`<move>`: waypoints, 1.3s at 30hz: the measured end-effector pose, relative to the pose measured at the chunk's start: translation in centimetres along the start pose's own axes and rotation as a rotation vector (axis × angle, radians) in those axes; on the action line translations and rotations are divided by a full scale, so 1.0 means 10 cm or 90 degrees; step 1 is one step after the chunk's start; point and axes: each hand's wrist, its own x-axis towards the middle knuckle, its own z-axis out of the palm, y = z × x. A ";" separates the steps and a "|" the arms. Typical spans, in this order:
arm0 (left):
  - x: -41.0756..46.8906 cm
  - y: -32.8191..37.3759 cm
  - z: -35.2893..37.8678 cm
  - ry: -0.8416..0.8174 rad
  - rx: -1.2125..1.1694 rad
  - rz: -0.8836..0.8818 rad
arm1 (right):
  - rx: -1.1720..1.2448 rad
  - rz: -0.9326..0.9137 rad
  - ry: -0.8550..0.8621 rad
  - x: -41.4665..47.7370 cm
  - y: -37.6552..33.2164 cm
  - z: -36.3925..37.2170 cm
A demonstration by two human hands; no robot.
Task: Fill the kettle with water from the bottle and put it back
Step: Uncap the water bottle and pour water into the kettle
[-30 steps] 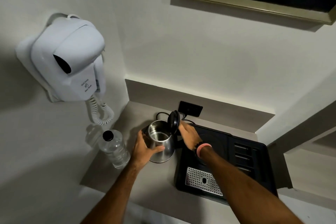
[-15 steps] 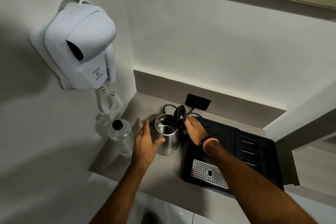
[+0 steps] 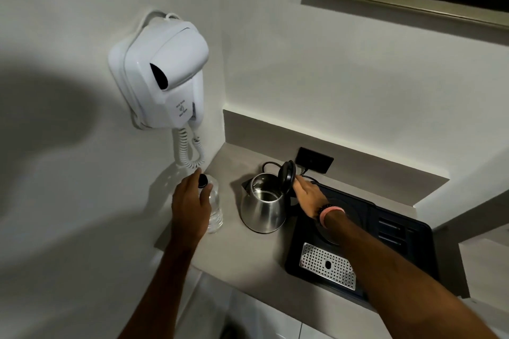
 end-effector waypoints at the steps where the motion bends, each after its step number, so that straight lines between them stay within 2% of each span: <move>1: 0.03 -0.02 -0.01 -0.002 0.003 0.000 | 0.001 0.001 -0.001 0.00 0.00 0.00; 5: 0.10 -0.09 -0.08 -0.017 -0.004 -0.002 | -0.008 0.009 -0.003 -0.01 -0.02 -0.01; 12: 0.17 -0.16 -0.08 0.045 -0.062 -0.109 | -0.023 0.015 0.012 -0.02 -0.04 0.02; 27: 0.14 -0.09 0.03 0.153 -0.092 -0.142 | -0.018 0.016 0.012 -0.01 -0.02 0.04; 30: 0.16 -0.04 0.03 0.164 -0.101 -0.115 | -0.020 0.018 0.014 -0.01 -0.01 0.05; 35: -0.03 0.00 0.08 0.262 -0.074 0.034 | -0.018 0.019 0.019 -0.02 -0.02 0.04; 37: -0.26 -0.03 0.21 0.231 -0.076 0.068 | -0.016 0.020 0.024 -0.02 -0.03 0.04; 39: -0.55 -0.13 0.42 0.153 -0.070 0.077 | -0.013 0.018 0.024 -0.02 -0.02 0.03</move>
